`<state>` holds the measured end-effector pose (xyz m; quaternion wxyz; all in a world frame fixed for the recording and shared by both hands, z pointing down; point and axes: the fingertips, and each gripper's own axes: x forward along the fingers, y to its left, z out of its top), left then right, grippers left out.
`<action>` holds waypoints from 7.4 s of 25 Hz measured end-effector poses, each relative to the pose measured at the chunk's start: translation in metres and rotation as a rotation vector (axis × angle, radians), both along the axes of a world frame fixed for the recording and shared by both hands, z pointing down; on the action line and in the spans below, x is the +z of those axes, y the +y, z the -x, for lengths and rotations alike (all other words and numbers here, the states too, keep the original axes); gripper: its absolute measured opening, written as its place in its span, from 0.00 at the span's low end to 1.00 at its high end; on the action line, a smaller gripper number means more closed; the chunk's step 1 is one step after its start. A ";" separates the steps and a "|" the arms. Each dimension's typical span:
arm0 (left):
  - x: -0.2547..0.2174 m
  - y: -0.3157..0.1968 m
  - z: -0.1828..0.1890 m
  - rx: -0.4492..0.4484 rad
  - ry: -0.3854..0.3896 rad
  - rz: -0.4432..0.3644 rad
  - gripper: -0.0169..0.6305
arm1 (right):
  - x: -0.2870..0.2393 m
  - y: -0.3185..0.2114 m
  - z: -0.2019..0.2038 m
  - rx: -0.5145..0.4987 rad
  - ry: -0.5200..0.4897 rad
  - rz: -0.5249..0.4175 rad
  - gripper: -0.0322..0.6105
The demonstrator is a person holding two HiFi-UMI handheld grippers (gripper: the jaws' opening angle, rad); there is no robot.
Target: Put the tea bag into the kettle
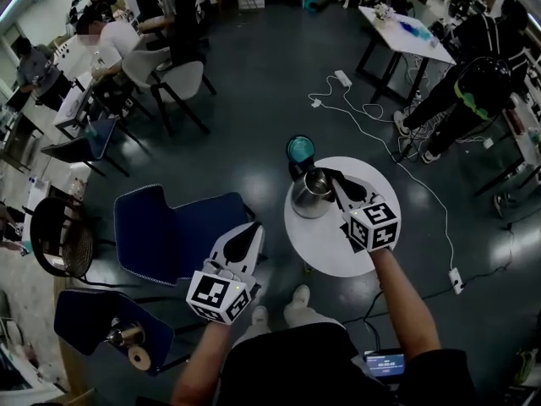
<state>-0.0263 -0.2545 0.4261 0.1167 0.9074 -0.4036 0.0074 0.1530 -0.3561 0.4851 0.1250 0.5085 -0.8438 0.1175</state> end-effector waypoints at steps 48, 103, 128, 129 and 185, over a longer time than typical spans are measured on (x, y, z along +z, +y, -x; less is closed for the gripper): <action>0.029 -0.049 -0.015 -0.137 -0.033 0.067 0.05 | 0.143 -0.086 0.015 -0.333 0.416 0.290 0.08; 0.041 -0.076 0.012 -0.145 -0.009 0.096 0.05 | 0.168 -0.107 0.028 -0.375 0.620 0.286 0.08; 0.044 -0.079 0.016 -0.144 0.007 0.107 0.05 | 0.162 -0.105 0.027 -0.403 0.683 0.248 0.08; 0.044 -0.079 0.016 -0.143 0.007 0.107 0.05 | 0.162 -0.105 0.026 -0.401 0.687 0.252 0.08; -0.015 -0.019 0.015 0.210 0.053 -0.044 0.05 | -0.086 0.076 0.089 0.024 0.206 -0.213 0.08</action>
